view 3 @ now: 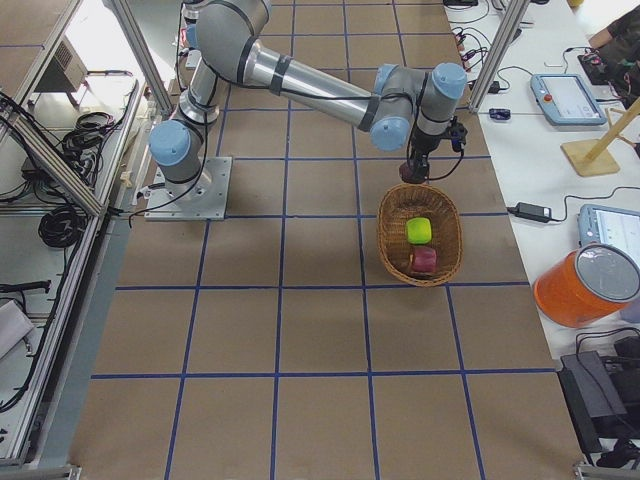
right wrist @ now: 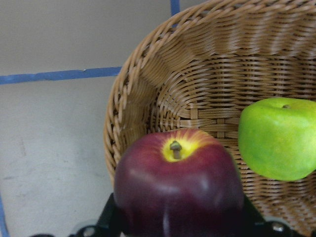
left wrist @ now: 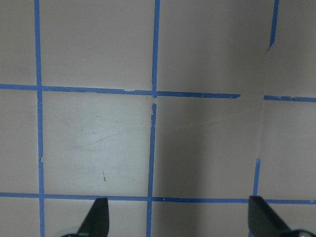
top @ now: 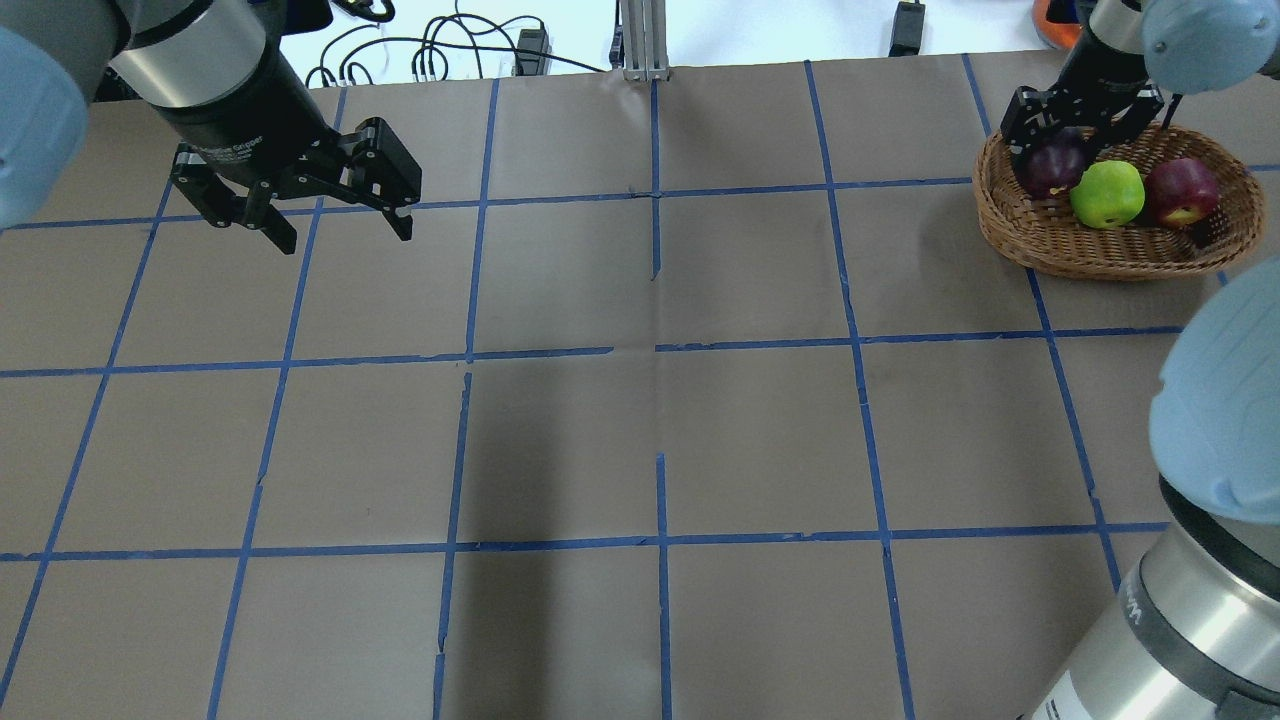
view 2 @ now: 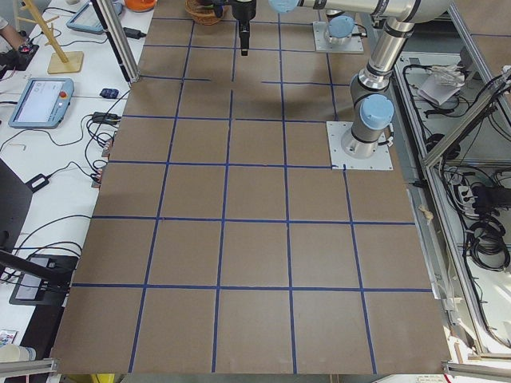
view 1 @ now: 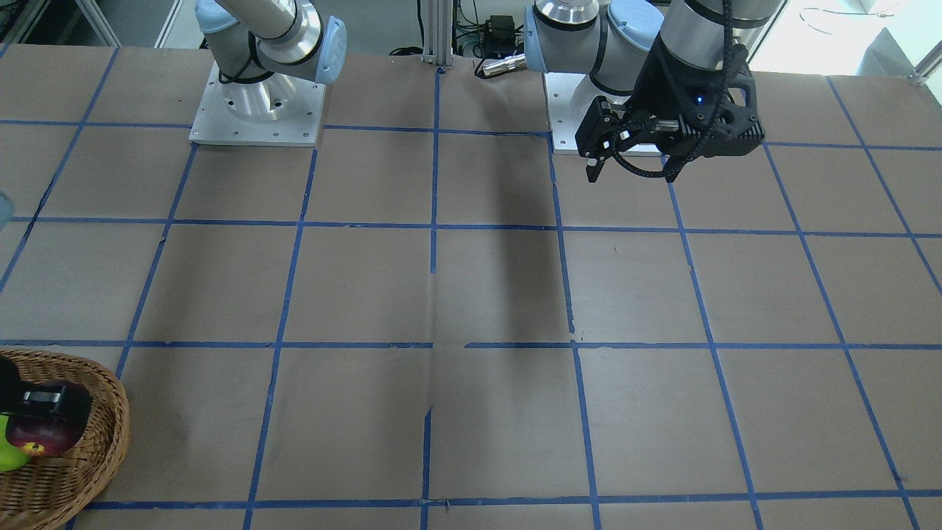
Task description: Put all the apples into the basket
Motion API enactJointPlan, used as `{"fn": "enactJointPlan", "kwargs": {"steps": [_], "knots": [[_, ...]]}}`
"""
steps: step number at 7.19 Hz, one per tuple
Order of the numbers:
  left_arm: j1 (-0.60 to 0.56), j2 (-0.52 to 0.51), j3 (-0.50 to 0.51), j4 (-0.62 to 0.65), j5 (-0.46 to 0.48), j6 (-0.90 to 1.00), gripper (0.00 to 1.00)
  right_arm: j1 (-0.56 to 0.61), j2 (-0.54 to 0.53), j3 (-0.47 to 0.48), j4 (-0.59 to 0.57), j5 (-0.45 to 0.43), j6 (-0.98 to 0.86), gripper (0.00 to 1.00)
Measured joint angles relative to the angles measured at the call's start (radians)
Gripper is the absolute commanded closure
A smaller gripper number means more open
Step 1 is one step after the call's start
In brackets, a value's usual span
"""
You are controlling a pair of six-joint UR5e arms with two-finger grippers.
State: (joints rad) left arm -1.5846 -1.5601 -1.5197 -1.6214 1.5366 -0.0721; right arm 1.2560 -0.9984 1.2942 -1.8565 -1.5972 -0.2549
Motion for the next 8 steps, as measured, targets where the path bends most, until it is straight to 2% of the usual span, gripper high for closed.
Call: {"fn": "enactJointPlan", "kwargs": {"steps": [1,2,6,8], "knots": [[0.000,0.000,0.000,0.000,0.000,0.000,0.00,-0.015,0.028,0.000,-0.039,-0.001,-0.032,0.20],[0.000,0.000,0.000,0.000,0.000,0.000,0.00,-0.021,0.045,-0.001,-0.058,0.001,-0.045,0.00],[0.000,0.000,0.000,0.000,0.000,0.000,0.00,-0.023,0.040,-0.004,-0.044,-0.004,-0.049,0.00],[0.000,0.000,0.000,0.000,0.000,0.000,0.00,0.002,-0.070,-0.003,0.100,-0.001,-0.013,0.00]]}}
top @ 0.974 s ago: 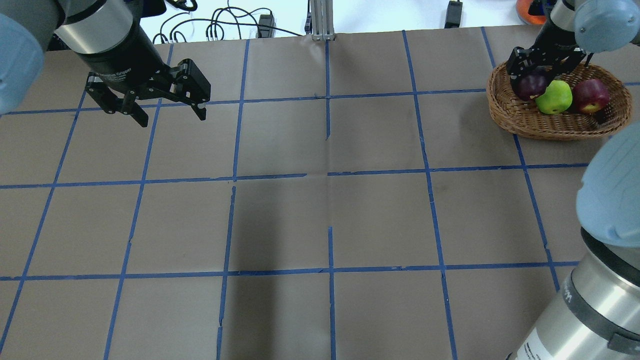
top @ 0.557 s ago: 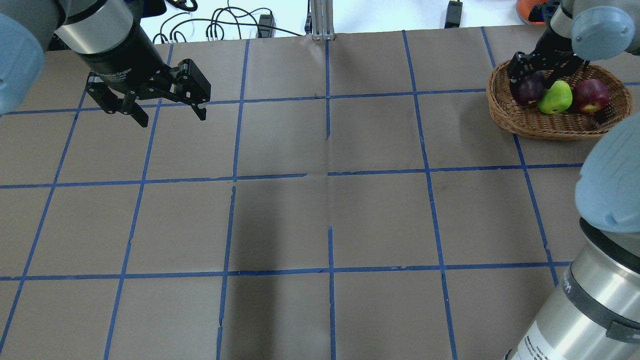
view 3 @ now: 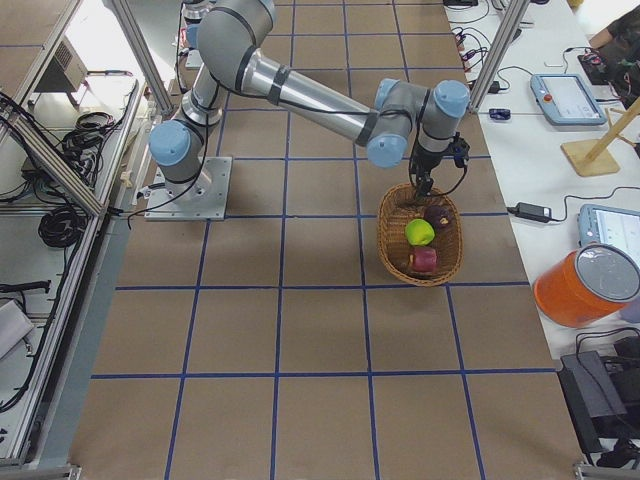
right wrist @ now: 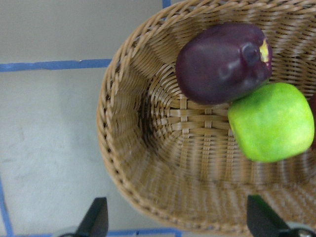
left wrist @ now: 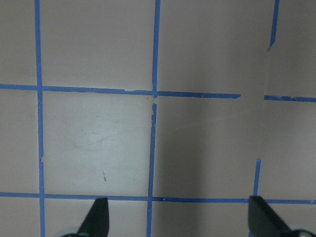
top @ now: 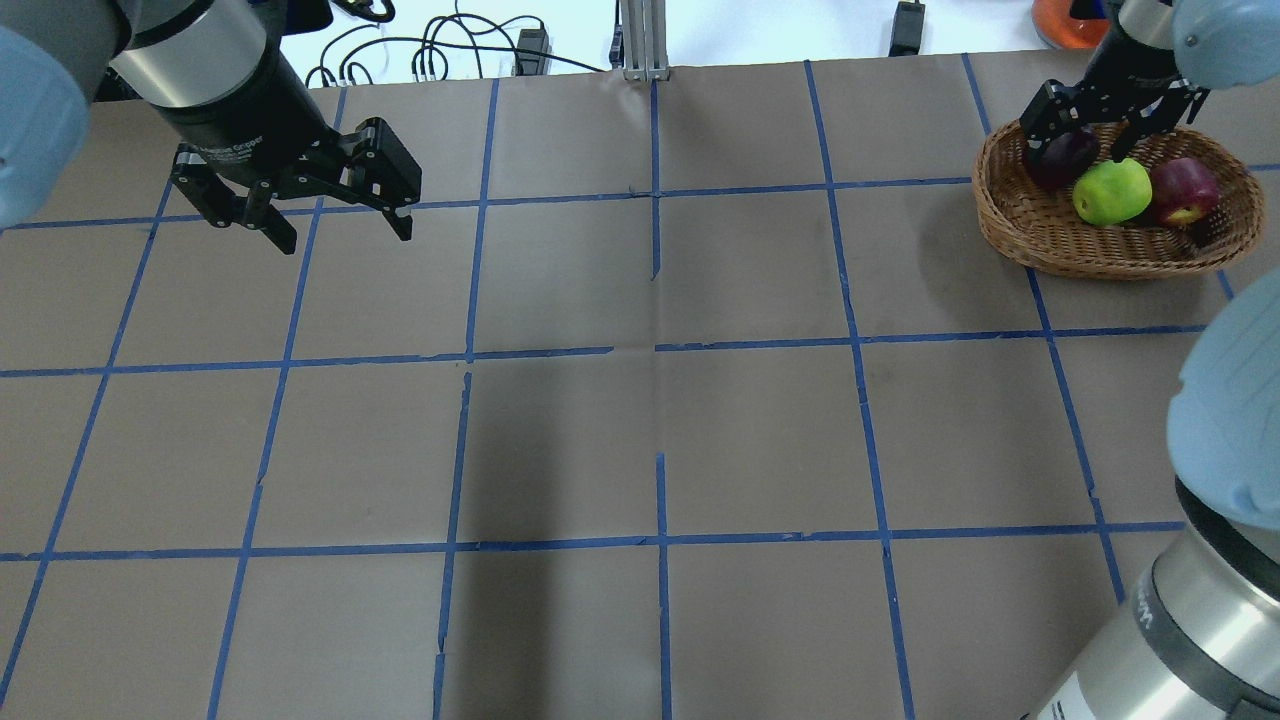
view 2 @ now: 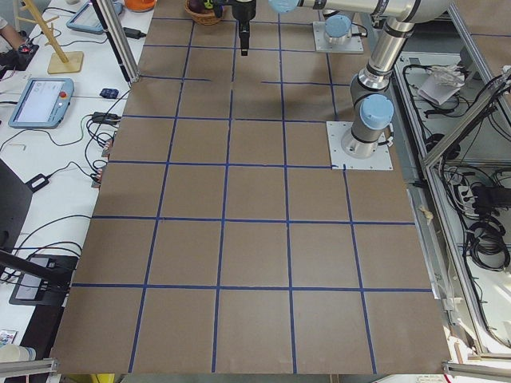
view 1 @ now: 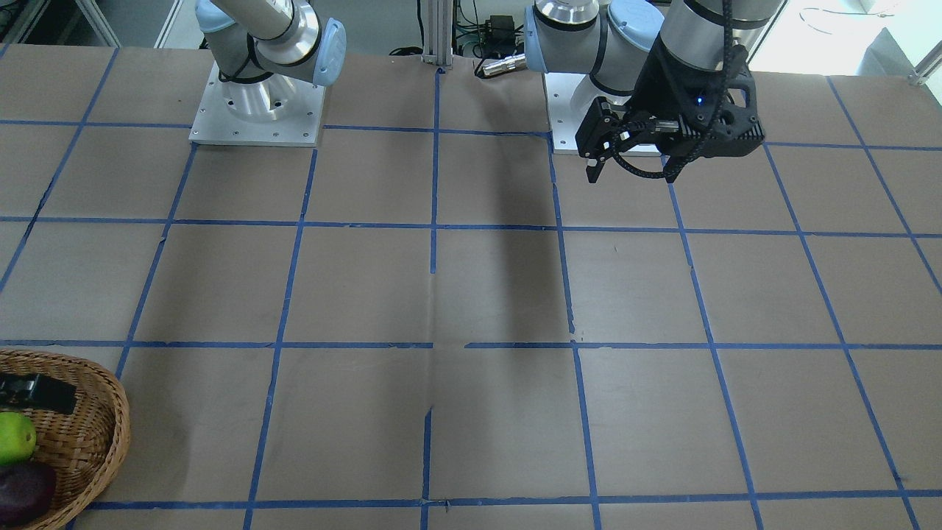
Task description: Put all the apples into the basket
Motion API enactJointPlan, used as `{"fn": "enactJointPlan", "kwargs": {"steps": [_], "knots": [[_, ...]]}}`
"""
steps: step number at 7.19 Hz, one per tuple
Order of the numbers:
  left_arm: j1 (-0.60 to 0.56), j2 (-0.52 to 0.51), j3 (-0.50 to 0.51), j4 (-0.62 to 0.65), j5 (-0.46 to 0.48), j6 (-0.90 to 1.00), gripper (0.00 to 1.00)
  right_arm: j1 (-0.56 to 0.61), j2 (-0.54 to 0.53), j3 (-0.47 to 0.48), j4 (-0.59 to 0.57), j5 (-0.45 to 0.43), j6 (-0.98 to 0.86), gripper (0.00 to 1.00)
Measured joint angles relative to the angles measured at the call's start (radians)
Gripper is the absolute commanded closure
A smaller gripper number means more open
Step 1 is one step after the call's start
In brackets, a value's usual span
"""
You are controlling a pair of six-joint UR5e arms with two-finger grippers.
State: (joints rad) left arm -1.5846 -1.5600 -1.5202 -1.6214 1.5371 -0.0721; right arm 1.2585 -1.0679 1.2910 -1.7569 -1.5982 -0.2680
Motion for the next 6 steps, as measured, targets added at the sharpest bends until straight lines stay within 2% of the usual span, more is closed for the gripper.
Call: {"fn": "enactJointPlan", "kwargs": {"steps": [3,6], "knots": [[0.000,0.000,0.000,0.000,0.000,0.000,0.00,0.165,-0.215,0.019,0.255,0.005,0.233,0.00],[0.000,0.000,0.000,0.000,0.000,0.000,0.00,0.297,-0.388,0.111,0.328,0.008,0.349,0.00]]}}
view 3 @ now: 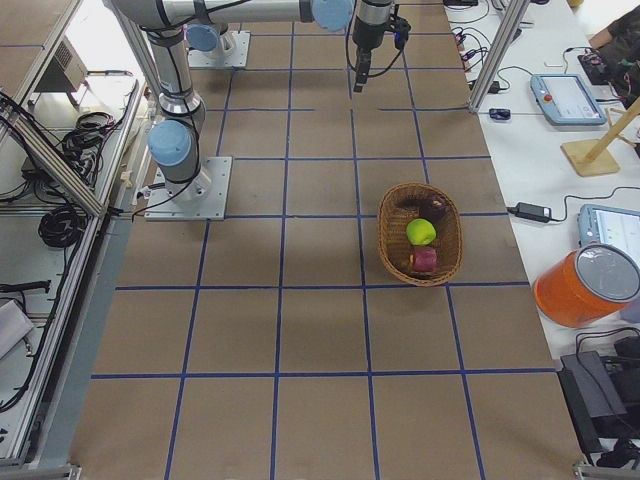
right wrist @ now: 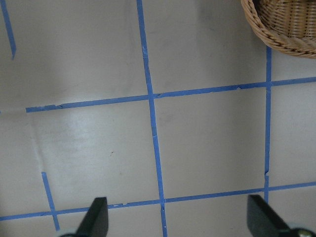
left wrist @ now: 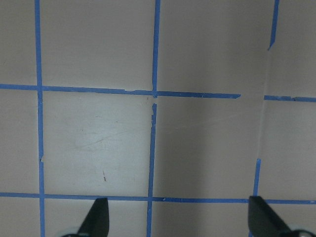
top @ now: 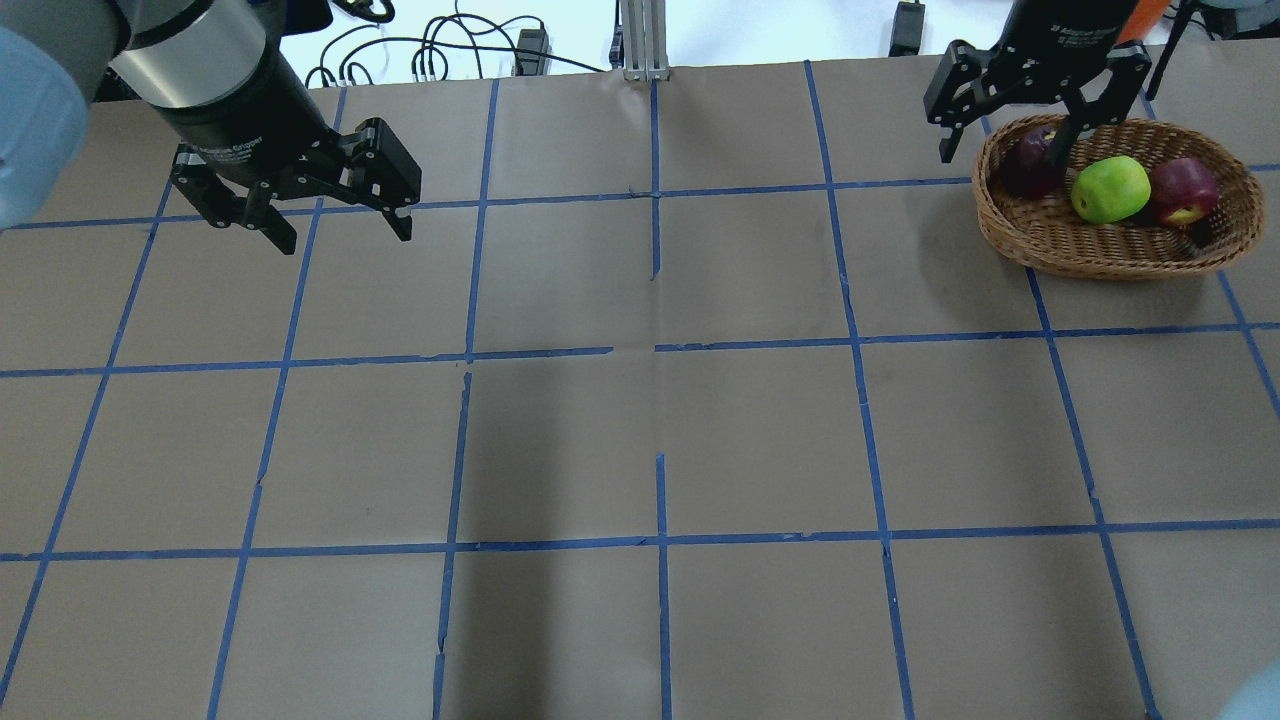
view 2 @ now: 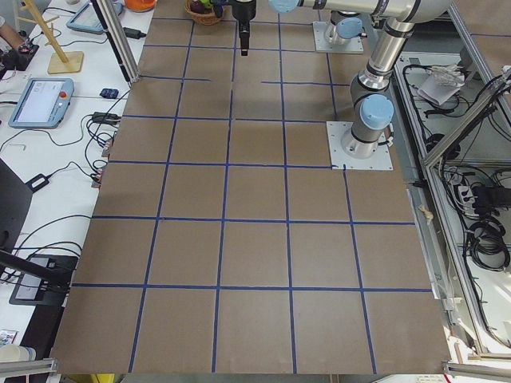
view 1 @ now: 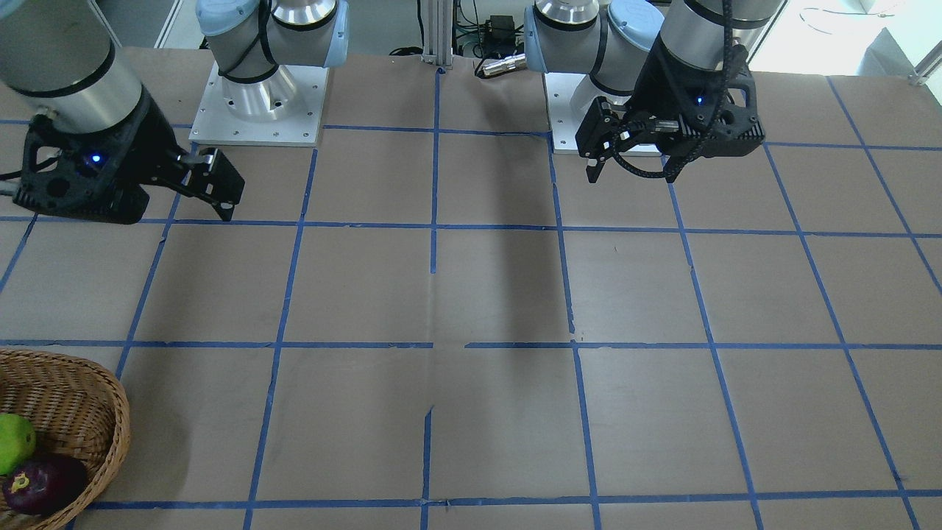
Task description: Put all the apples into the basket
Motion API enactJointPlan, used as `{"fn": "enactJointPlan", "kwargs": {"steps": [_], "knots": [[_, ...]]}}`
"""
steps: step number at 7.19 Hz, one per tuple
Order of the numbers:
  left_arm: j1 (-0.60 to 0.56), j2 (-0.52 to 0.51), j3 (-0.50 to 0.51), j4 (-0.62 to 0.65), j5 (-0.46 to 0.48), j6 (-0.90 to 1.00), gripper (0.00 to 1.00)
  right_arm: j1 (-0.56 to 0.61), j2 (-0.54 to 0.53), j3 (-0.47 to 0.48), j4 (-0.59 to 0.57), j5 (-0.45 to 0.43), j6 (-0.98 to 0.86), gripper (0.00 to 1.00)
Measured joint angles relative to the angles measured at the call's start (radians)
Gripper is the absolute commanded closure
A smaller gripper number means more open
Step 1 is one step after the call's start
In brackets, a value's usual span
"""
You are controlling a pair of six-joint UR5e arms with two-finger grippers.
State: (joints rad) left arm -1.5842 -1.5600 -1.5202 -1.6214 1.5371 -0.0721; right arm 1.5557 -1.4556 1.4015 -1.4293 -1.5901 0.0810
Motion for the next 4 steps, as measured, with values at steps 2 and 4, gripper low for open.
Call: {"fn": "enactJointPlan", "kwargs": {"steps": [2,4], "knots": [[0.001,0.000,0.000,0.000,0.000,0.000,0.00,0.055,-0.047,0.049,0.003,0.002,0.028,0.00],[0.001,0.000,0.001,0.000,0.000,0.000,0.00,0.060,-0.069,0.064,0.010,0.004,0.020,0.00]]}}
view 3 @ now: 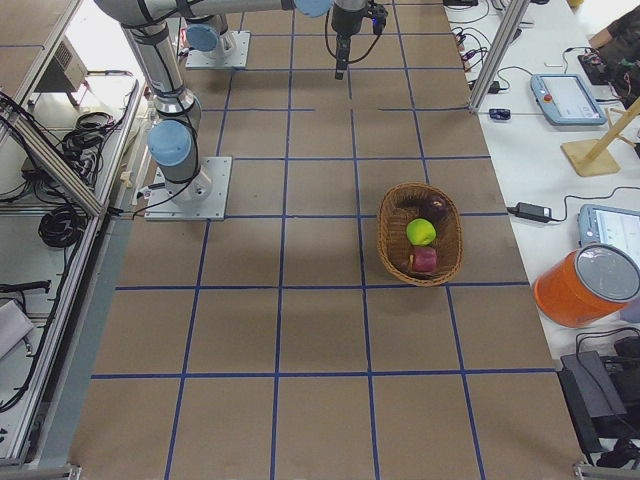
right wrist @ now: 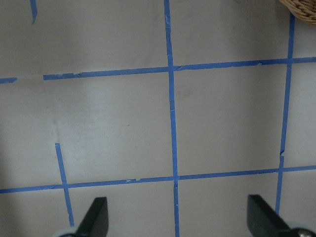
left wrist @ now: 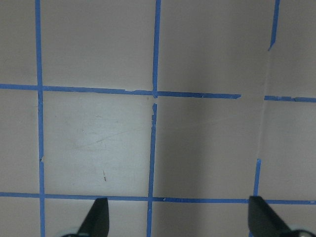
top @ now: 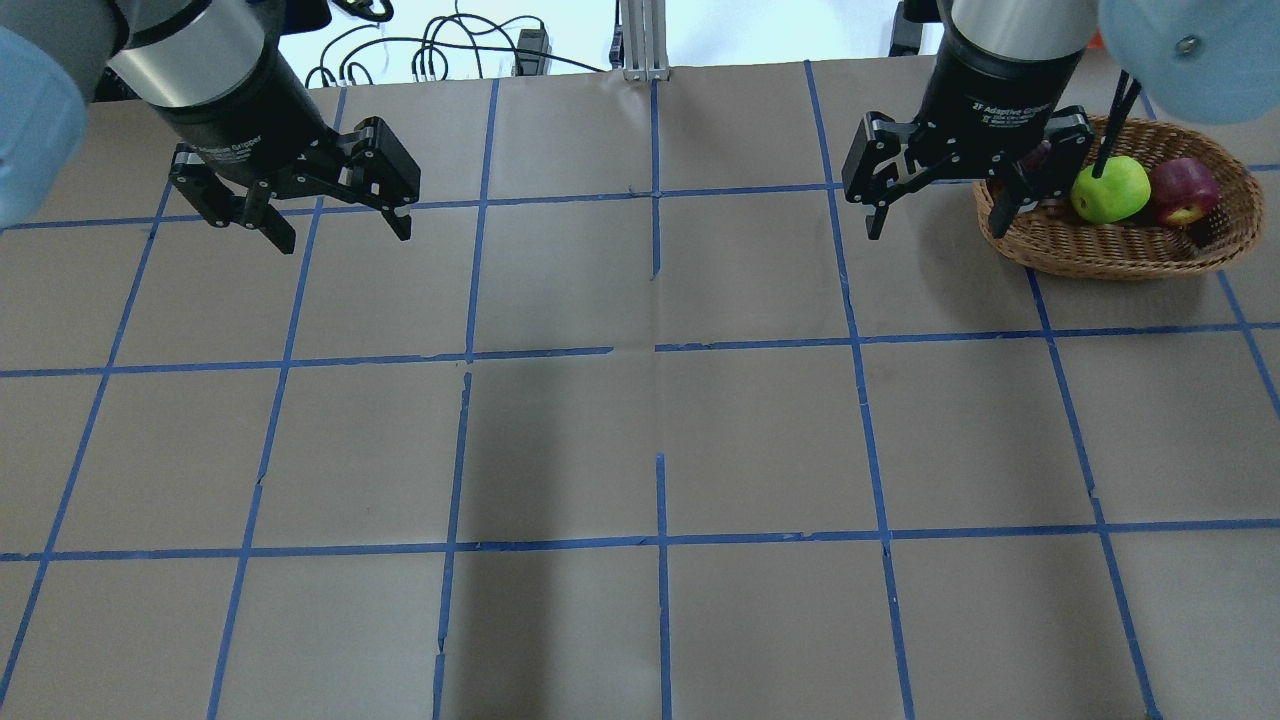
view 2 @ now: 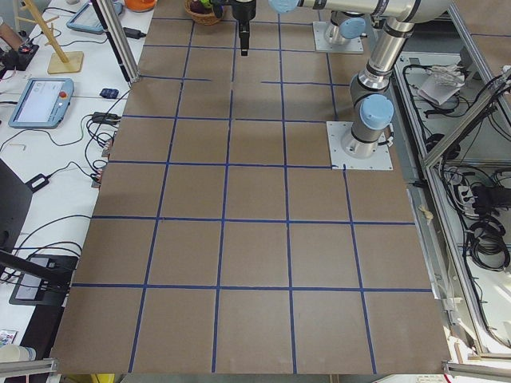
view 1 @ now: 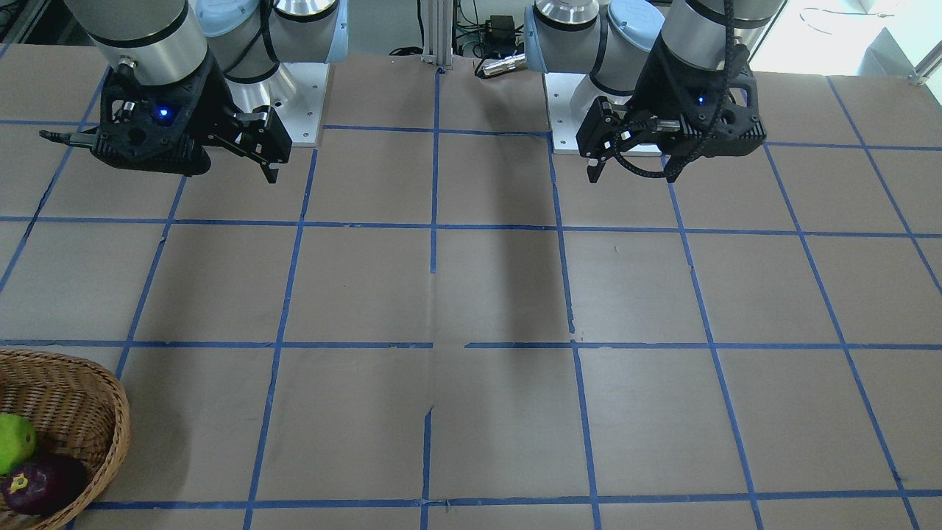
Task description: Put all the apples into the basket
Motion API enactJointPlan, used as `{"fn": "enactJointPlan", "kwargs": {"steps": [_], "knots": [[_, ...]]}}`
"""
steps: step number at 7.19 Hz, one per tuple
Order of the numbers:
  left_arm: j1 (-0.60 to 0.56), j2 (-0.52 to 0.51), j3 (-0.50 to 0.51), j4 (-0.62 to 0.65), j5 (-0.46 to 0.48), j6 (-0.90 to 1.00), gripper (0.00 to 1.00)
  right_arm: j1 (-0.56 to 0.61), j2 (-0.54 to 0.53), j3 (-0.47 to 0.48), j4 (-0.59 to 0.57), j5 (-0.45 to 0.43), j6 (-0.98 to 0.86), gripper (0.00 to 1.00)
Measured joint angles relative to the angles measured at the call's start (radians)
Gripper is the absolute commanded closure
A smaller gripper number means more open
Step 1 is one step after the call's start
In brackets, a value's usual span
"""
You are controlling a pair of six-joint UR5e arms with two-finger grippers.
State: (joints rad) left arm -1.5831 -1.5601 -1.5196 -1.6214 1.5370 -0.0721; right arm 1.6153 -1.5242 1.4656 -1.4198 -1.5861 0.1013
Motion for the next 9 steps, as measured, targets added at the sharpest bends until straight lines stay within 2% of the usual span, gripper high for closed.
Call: {"fn": "enactJointPlan", "kwargs": {"steps": [9], "knots": [[0.005,0.000,-0.001,0.000,-0.003,0.000,0.00,-0.057,-0.066,0.054,0.018,0.023,0.022,0.00]]}}
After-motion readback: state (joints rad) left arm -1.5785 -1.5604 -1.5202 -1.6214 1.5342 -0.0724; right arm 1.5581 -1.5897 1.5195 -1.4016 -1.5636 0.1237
